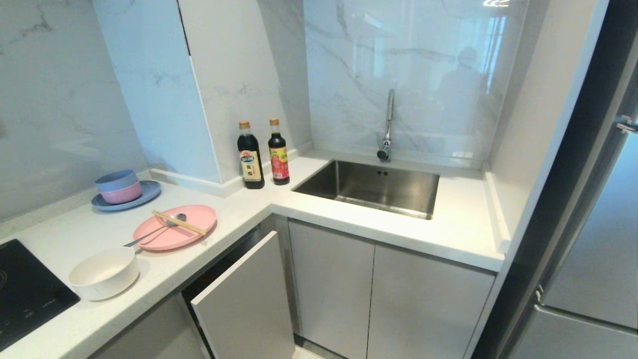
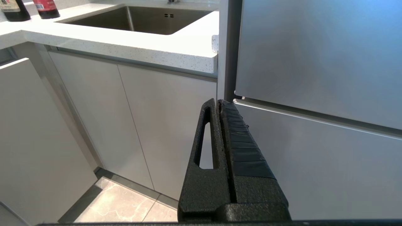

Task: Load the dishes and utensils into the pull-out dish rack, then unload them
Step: Open the cupboard

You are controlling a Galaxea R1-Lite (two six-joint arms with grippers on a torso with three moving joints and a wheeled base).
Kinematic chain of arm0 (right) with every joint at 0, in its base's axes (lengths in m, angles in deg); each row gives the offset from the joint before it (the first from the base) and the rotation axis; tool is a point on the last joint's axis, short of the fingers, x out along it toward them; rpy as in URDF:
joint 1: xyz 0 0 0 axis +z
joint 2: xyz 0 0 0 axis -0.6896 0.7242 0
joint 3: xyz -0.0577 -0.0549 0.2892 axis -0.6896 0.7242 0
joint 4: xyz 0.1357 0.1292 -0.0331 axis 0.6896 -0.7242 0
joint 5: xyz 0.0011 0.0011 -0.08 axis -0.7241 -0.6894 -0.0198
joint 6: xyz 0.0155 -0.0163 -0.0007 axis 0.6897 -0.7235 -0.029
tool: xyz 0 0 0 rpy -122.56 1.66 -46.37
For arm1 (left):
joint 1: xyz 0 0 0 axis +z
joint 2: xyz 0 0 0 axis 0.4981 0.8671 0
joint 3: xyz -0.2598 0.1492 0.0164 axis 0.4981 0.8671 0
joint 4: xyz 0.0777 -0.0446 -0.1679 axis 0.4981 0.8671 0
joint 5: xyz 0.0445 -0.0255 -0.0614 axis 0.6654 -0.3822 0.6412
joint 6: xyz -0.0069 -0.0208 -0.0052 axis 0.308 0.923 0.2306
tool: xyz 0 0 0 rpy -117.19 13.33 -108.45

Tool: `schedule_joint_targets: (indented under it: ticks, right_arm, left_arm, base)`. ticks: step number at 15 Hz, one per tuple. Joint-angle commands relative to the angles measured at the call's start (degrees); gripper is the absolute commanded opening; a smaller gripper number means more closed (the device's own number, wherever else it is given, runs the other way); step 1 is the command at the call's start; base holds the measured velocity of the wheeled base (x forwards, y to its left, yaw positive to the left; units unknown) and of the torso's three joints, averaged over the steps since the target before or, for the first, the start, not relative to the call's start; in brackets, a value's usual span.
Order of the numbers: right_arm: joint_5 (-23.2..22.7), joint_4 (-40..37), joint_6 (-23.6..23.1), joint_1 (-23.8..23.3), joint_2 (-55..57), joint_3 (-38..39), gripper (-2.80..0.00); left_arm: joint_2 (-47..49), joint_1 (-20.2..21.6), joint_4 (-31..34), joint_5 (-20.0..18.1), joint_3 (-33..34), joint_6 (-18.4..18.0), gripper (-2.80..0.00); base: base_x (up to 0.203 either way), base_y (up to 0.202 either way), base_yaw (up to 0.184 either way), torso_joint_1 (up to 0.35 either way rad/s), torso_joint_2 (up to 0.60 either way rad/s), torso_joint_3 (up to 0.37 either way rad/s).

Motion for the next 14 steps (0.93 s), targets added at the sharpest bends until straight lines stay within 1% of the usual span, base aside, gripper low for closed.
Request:
schedule_joint_targets:
  ticks: [1,14]
  right_arm:
    - [-0.01,0.0,-0.01,0.02,0.02,0.09,-2.8]
    - [-0.01,0.0,-0.01,0.02,0.02,0.09,-2.8]
  left_arm:
    - [0.06,0.01,-0.05,0.04,0.79,0.03,-2.8]
    - [0.0,0.01,-0.03,0.04,0.79,0.08,-2.8]
  base:
    - [0.0,0.0,0.0,0.0,0.0,0.0]
    - [0.0,0.0,0.0,0.0,0.0,0.0]
